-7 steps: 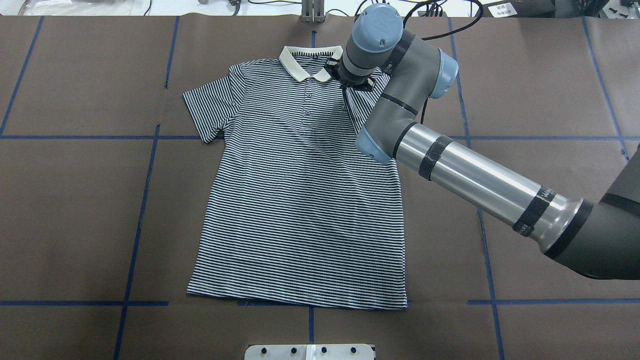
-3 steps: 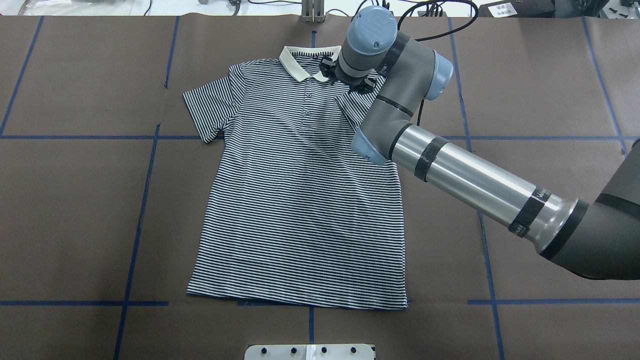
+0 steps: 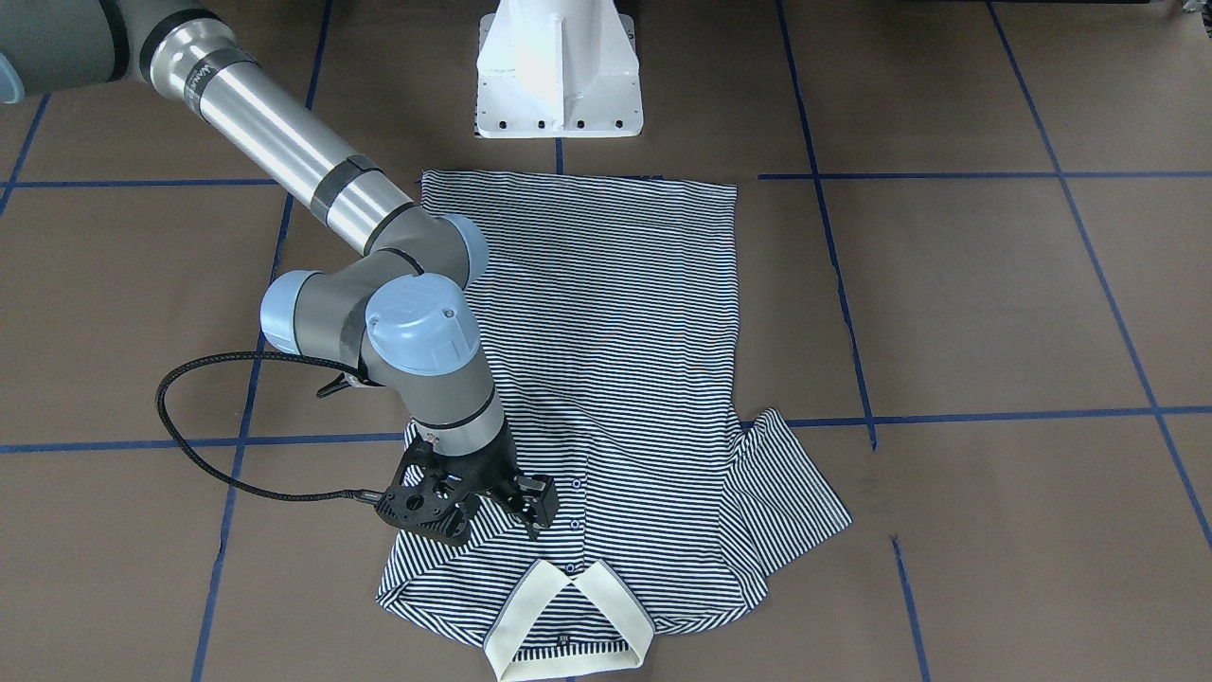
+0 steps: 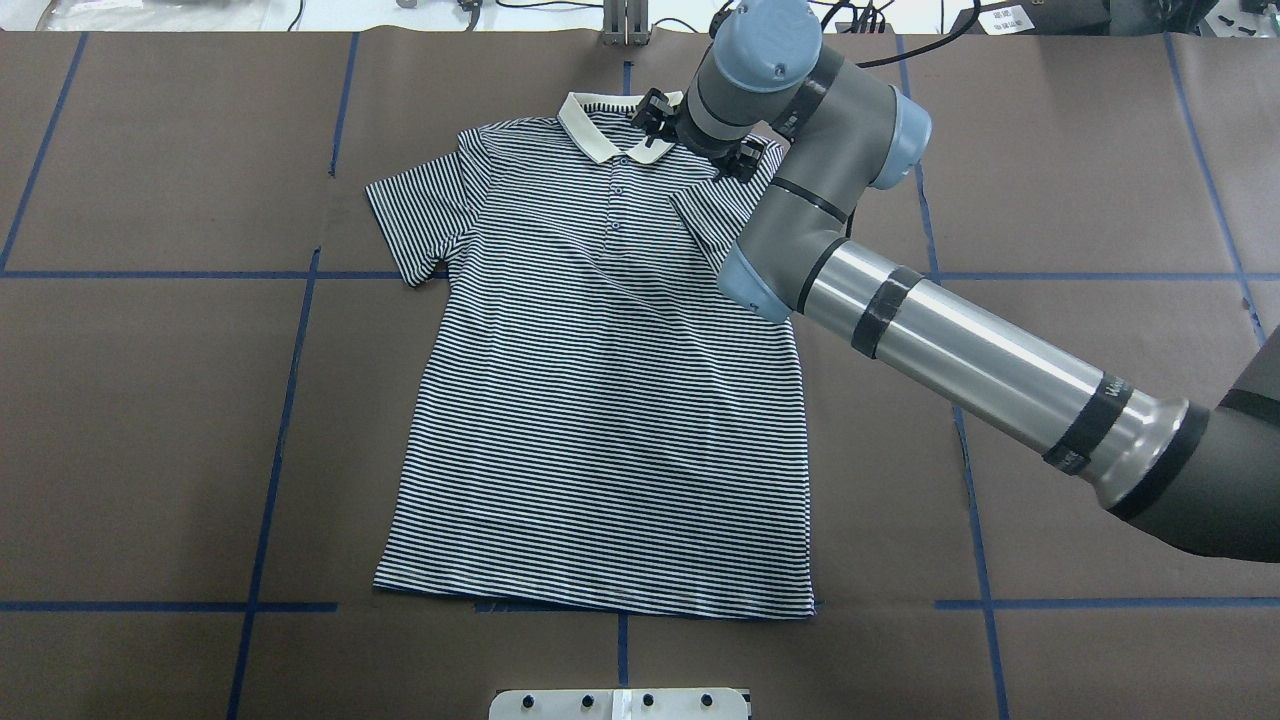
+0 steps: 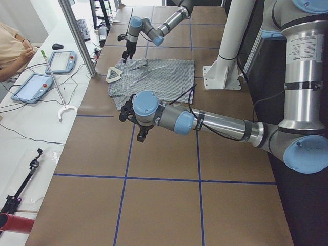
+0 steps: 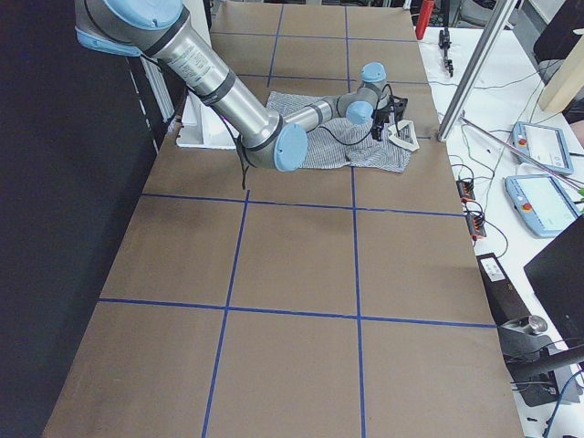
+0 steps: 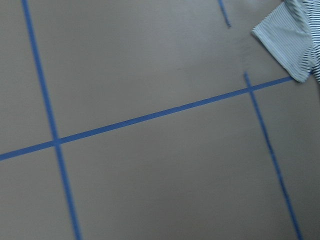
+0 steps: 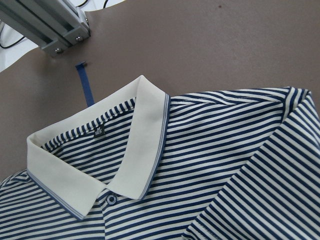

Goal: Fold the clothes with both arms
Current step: 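Lift the right gripper away while the left arm swings in toward the shirt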

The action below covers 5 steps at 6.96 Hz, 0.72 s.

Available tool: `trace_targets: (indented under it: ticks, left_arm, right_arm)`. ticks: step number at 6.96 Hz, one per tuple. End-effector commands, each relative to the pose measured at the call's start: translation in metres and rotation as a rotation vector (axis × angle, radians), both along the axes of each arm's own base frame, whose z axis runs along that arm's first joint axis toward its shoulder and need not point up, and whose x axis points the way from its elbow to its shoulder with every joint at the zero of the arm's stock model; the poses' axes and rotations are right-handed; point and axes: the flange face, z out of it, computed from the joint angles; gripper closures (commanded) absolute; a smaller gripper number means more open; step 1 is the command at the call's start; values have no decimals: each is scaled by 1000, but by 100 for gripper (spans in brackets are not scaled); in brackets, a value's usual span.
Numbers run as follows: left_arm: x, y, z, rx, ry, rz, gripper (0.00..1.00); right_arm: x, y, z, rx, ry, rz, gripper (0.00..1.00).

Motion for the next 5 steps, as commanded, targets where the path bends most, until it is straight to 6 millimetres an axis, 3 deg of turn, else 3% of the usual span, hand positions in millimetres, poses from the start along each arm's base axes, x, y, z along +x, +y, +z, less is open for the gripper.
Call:
trace_targets:
  ticks: [1, 2, 3, 4, 5]
  left_arm:
    - [103, -51, -77, -100, 56, -22, 0]
    - [182, -68, -116, -150, 19, -45, 1]
    - [255, -92, -136, -211, -35, -118, 4]
    - [310, -118, -141, -233, -100, -207, 4]
    - [335, -143, -133, -223, -137, -247, 7]
  right_arm:
    - [81, 1, 24, -35, -83, -55, 0]
    - [120, 4, 50, -52, -104, -62, 0]
    - [145, 1, 70, -2, -79, -78, 0]
    - [158, -4, 75, 14, -77, -91, 0]
    - [163, 0, 80, 17, -79, -94, 0]
